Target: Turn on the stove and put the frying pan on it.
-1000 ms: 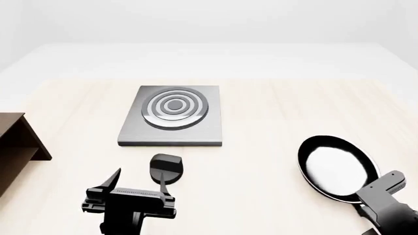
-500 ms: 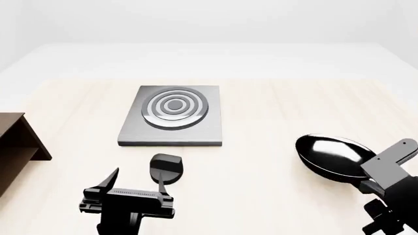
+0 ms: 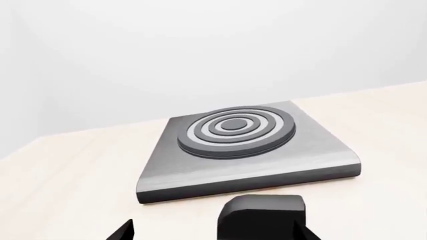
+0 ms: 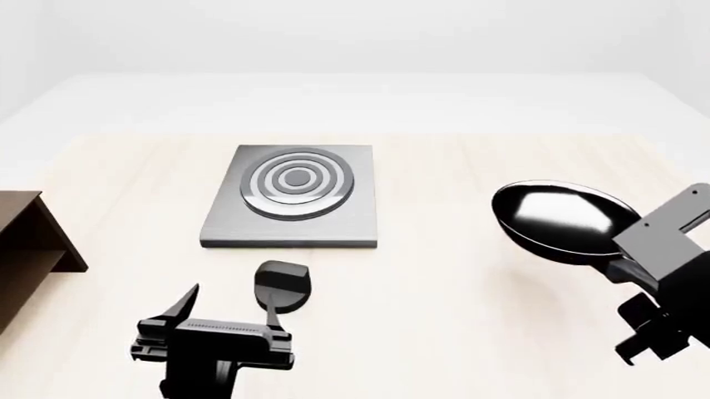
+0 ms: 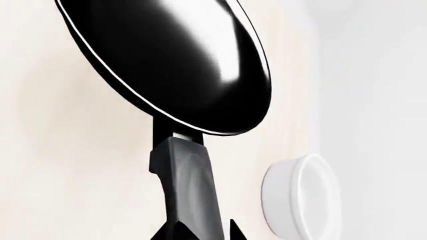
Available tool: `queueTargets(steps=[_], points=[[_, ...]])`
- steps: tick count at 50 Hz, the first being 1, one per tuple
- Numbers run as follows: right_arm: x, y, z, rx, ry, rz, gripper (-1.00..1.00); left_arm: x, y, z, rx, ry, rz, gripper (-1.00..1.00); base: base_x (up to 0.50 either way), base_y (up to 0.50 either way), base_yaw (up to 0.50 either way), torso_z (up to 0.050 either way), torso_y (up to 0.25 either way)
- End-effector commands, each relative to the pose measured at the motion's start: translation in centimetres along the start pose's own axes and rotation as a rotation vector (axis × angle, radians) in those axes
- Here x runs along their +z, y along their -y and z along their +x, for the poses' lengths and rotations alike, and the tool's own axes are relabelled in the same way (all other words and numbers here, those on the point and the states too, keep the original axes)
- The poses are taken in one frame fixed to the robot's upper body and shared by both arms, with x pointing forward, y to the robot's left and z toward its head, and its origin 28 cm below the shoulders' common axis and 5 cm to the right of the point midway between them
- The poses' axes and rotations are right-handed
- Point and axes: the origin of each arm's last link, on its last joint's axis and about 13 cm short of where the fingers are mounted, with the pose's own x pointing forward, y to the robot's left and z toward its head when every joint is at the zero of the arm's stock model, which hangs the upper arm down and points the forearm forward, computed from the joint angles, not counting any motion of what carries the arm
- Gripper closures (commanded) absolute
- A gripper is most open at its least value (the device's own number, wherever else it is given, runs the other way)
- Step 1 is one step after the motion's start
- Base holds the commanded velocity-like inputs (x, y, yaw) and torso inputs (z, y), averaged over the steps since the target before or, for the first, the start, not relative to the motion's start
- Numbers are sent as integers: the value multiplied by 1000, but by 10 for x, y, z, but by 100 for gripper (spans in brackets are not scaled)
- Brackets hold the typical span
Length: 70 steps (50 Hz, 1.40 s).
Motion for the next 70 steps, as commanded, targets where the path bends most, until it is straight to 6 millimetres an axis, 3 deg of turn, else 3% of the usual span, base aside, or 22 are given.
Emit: queueTargets(steps=[1,19,37,58,70], points=[[31,26,-12,-181,161,65,100,1,-1,0,-20,6,-29,-100,0,0,0,0,0],[63,21,-12,-220,309,109,100,-1,-2,0,-19,3,-30,-100,0,0,0,0,2],[106,21,10,-216,393,169,100,-3,-2,1,-9,-4,-34,-100,0,0,0,0,2],[144,7,19,-187,484,211,100,-1,-4,1,-5,-1,-44,-100,0,0,0,0,1],[175,-4,21,-150,547,192,100,1,-7,2,2,1,-49,-100,0,0,0,0,2]])
